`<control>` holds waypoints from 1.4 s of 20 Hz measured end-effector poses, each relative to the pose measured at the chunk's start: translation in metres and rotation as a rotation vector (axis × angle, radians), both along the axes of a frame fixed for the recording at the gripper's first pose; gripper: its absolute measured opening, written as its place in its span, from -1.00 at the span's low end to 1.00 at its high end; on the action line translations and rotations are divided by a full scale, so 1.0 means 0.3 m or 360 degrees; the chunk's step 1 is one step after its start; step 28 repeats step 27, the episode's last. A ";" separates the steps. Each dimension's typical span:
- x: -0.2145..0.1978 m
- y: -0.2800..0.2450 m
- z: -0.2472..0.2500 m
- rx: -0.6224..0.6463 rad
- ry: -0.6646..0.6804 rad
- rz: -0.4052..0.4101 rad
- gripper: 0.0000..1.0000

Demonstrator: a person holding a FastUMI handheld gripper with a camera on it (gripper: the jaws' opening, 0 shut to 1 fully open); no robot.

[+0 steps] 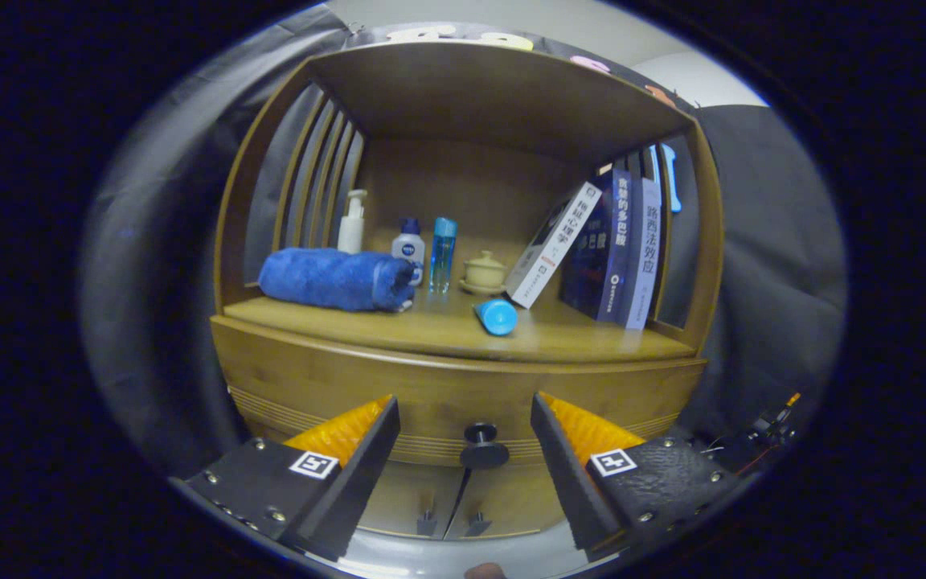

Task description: Pull open the drawer, take out the items inside it, and place them on the countertop above the cabinet.

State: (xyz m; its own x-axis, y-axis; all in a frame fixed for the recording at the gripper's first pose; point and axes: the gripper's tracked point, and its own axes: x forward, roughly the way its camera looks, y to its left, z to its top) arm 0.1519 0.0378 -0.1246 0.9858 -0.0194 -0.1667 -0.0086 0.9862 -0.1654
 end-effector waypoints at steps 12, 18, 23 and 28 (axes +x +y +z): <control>-0.396 -0.030 0.572 0.0250 -0.0182 0.0021 0.96; -0.590 -0.085 0.691 0.0328 -0.0231 0.0025 0.96; -0.690 -0.153 0.702 0.0323 -0.0248 0.0039 0.97; -0.724 -0.154 0.642 0.0269 -0.0199 0.0069 0.97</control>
